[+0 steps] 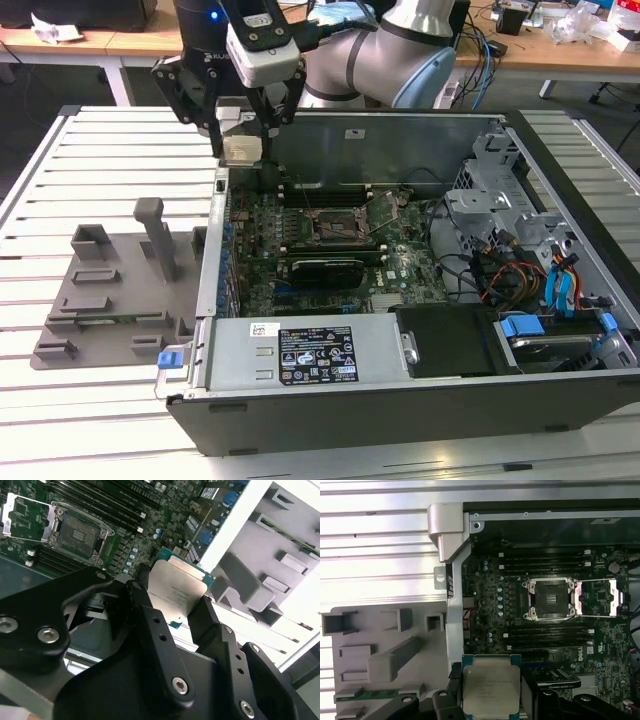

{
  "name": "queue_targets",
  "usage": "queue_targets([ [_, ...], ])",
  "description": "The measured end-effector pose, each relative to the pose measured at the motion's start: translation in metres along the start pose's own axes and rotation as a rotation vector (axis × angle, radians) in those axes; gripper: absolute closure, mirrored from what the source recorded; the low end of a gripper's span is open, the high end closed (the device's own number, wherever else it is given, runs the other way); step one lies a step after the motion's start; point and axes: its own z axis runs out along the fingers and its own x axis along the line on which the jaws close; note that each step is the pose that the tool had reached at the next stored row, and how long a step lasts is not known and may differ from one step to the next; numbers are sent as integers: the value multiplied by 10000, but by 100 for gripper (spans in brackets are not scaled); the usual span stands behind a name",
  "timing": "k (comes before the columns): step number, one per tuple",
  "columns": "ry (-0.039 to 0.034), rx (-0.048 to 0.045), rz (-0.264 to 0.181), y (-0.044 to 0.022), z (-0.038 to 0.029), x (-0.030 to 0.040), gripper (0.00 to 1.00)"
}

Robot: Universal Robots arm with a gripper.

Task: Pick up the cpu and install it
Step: 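Pick up the cpu and move it towards the insertion slot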

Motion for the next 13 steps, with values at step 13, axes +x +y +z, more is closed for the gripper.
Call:
queue_targets([
  [13, 0, 0, -1, 21, 17, -435, 45],
])
